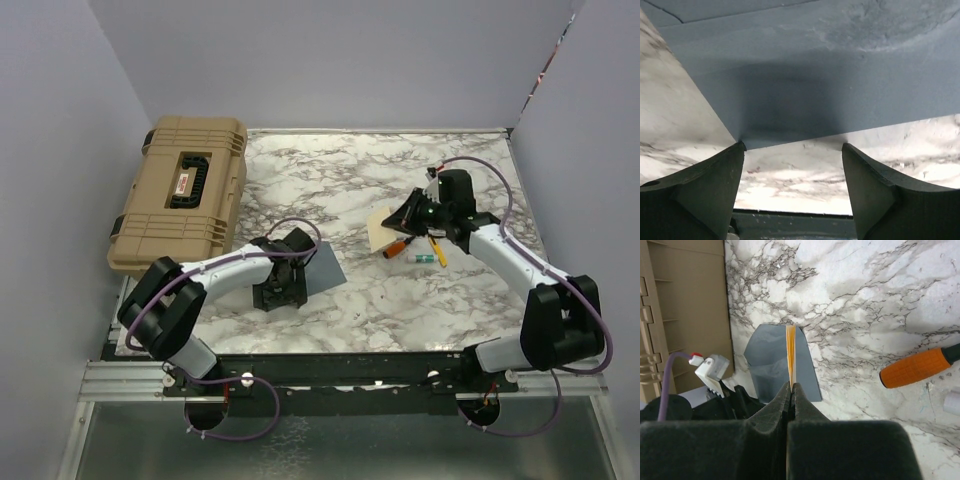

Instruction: Place the letter into the envelope and seal it

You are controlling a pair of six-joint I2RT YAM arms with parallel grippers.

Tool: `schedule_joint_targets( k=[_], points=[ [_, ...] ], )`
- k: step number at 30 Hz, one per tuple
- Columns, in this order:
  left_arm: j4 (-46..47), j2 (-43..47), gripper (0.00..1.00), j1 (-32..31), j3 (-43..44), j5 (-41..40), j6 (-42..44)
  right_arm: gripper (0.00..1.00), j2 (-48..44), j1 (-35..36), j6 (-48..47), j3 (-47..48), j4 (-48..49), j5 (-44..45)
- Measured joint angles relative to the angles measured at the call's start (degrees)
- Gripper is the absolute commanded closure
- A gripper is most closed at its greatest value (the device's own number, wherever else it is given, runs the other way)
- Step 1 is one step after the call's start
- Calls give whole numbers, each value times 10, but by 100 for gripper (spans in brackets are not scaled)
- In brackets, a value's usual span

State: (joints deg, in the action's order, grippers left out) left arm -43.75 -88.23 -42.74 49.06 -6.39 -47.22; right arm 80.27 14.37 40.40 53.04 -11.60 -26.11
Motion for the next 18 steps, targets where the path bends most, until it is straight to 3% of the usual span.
schedule_joint_targets(
  k=[6, 14, 16, 18],
  points=[
    [12, -44, 21, 50, 52, -32, 48, 100, 39, 19, -1, -14, 63, -4],
    [22, -67, 14, 65, 96, -117, 53, 100, 141, 82, -18, 3, 181, 0],
    [16, -66, 22, 65, 96, -134, 47, 100, 173, 95, -21, 21, 206, 11],
    [9, -61, 43, 65, 96, -146, 42, 100, 203, 104, -24, 43, 228, 24]
  ],
)
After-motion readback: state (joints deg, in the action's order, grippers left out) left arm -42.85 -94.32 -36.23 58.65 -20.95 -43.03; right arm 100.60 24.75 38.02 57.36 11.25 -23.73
